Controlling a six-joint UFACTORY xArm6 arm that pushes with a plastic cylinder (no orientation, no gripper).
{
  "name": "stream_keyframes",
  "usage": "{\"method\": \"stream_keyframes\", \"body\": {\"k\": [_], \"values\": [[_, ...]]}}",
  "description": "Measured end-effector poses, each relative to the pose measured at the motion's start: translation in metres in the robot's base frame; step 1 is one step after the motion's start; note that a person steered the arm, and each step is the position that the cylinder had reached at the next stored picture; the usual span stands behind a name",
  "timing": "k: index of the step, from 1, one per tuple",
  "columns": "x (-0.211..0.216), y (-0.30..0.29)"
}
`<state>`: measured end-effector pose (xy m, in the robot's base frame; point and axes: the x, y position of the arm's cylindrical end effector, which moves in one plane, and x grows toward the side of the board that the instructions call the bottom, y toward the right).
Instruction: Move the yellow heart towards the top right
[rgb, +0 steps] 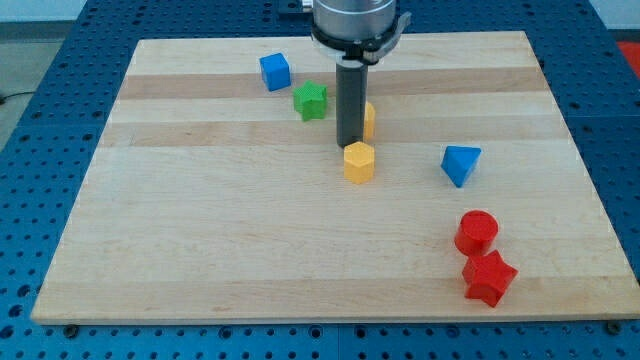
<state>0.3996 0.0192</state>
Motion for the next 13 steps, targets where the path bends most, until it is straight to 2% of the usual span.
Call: {"method": "stream_keyframes", "body": {"k": [1,3,5,6,7,8,9,10,11,12,13], "values": [[-0.001,-0.021],[-0.038,0.039],[-0.018,0.061],[-0.033,0.097],[-0.059,0.097],[-0.043,0.072],[-0.054,0.063],[-0.076,0.090],[-0.078,0.084],[-0.027,0.049],[0.018,0.053]]}}
